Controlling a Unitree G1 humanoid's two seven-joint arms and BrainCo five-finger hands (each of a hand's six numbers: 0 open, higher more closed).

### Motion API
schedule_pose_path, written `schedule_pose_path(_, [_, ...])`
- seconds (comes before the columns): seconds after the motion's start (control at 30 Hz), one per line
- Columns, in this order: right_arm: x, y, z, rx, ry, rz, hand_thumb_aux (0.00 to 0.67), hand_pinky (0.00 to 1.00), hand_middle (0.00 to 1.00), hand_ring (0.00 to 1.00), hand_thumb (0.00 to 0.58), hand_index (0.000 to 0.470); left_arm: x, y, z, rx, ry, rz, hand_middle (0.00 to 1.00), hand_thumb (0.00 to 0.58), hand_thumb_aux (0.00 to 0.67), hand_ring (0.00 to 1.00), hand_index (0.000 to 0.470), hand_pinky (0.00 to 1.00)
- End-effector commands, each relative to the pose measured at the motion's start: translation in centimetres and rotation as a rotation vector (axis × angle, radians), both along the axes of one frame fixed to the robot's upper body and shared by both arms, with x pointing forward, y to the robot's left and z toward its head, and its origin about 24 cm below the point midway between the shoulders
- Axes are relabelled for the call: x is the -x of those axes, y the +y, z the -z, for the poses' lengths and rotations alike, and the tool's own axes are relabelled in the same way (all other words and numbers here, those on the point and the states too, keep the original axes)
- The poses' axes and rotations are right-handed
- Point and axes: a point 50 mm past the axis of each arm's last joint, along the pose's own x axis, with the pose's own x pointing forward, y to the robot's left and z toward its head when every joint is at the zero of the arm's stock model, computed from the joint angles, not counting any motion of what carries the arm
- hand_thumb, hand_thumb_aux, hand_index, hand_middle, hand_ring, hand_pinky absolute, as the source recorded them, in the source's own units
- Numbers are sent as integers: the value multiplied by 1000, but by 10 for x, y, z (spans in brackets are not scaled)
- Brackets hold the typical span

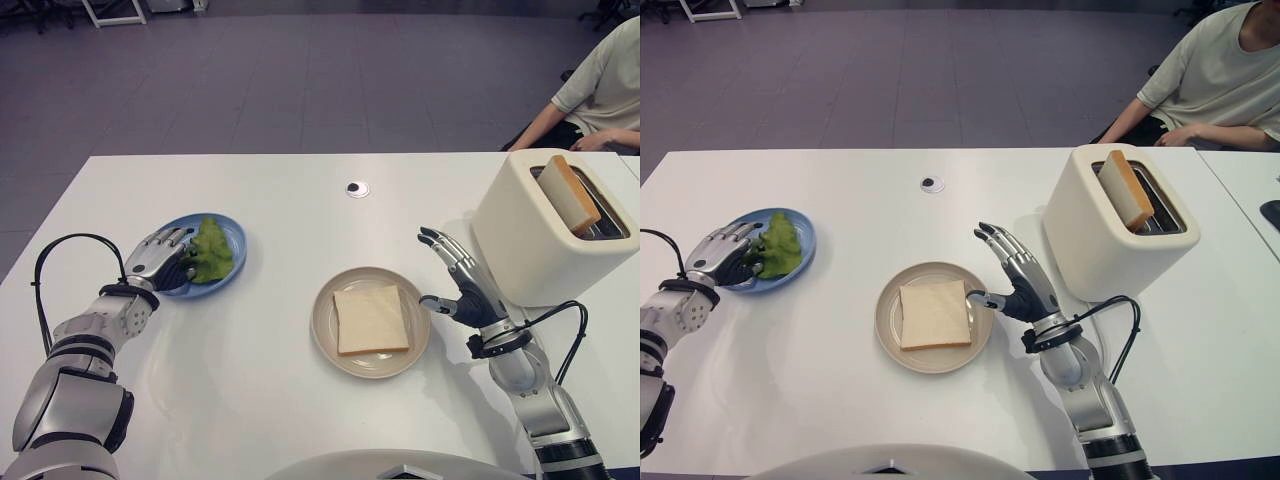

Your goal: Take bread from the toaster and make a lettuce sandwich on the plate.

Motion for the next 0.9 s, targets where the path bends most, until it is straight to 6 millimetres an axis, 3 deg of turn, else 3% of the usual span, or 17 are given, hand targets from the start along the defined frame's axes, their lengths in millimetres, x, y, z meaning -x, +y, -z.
schedule_pose_path(0.03, [0,-2,-1,-5,-2,5,0,0,0,0,0,0,5,2,7,-5,34,-18,0,580,670,0,470,0])
schedule_pose_path(0.2, [0,-2,-1,-13,-7,8,0,0,0,0,0,0,0,1,-8,48,-118,-15,0,580,670,0,470,0])
schedule_pose_path(0.33, [-2,-1,-4,-29,-30,15,0,0,0,0,0,0,-8,-8,-46,181,-446,36,0,580,670,0,470,0])
schedule_pose_path(0.47, [-4,-3,-11,-52,-67,25,0,0,0,0,0,0,-8,-48,-65,348,-598,241,0,580,670,0,470,0])
schedule_pose_path(0.6, [-8,-7,-19,-65,-102,36,0,0,0,0,0,0,10,-117,-54,543,-536,475,0,580,670,0,470,0])
schedule_pose_path(0.73, [-14,-25,-41,-103,-190,91,0,0,0,0,0,0,35,-182,-21,668,-317,648,0,580,670,0,470,0])
schedule_pose_path(0.83, [-14,-42,-54,-94,-249,148,0,0,0,0,0,0,44,-209,-5,674,-206,726,0,580,670,0,470,0])
schedule_pose_path(0.9, [-14,-48,-58,-85,-269,166,0,0,0,0,0,0,45,-215,5,655,-154,742,0,580,670,0,470,0])
